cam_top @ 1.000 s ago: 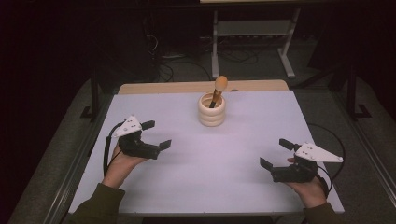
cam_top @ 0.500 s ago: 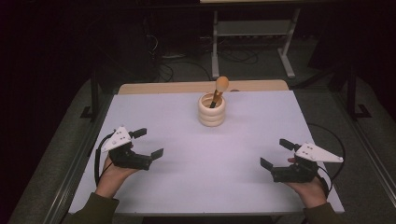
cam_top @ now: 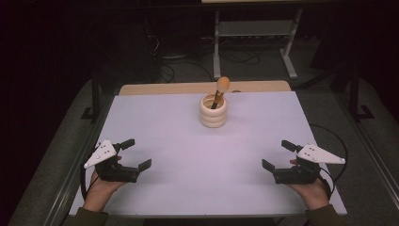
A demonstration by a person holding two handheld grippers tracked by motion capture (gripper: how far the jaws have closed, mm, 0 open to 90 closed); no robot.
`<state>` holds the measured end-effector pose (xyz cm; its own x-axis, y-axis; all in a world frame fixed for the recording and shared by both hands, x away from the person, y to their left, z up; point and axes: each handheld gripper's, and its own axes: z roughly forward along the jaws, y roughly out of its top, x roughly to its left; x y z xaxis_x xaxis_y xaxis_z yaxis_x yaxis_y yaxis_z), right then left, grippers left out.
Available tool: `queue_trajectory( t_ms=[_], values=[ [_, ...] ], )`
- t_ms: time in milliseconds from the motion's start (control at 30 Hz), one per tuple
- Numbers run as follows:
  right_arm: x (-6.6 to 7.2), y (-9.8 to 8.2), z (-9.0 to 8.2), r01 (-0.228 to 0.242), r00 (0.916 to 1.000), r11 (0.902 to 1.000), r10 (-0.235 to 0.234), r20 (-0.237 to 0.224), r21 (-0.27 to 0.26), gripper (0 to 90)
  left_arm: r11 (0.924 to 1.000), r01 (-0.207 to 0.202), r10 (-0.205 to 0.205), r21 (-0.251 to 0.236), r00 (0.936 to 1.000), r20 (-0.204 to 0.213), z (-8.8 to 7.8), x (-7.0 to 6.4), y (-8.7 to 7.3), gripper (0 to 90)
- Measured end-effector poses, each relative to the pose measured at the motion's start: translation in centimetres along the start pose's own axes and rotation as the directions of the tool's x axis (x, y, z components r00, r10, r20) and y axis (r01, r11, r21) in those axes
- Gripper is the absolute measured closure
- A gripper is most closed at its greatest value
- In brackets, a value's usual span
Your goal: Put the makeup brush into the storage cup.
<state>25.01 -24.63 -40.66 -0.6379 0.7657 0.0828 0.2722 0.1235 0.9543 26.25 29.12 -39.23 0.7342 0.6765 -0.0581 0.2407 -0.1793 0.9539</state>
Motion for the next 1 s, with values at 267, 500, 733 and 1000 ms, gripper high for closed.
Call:
queue_trajectory(
  t_ms=[267,500,733,1000],
  values=[
    [0.0,-0.1,0.1,0.002,1.0000,1.0000,-0.002,-0.002,0.009,0.0,0.9999,0.013,-0.013,-0.003,0.9999,0.011,-0.7,-0.1,-1.5,1.4],
    [0.0,-0.3,0.1,0.002,1.0000,0.9998,-0.002,-0.004,0.017,0.0,0.9995,0.031,-0.031,-0.004,0.9993,0.020,-1.0,0.0,-2.3,1.4],
    [0.0,-0.6,0.3,0.001,1.0000,0.9994,-0.001,-0.006,0.036,0.0,0.9992,0.037,-0.037,0.013,0.9988,0.032,-0.7,-0.1,-2.9,1.4],
    [0.0,-0.8,0.4,0.001,1.0000,0.9991,-0.001,-0.008,0.042,0.0,0.9992,0.033,-0.034,0.023,0.9987,0.037,-0.6,0.1,-3.0,1.4]
  ],
)
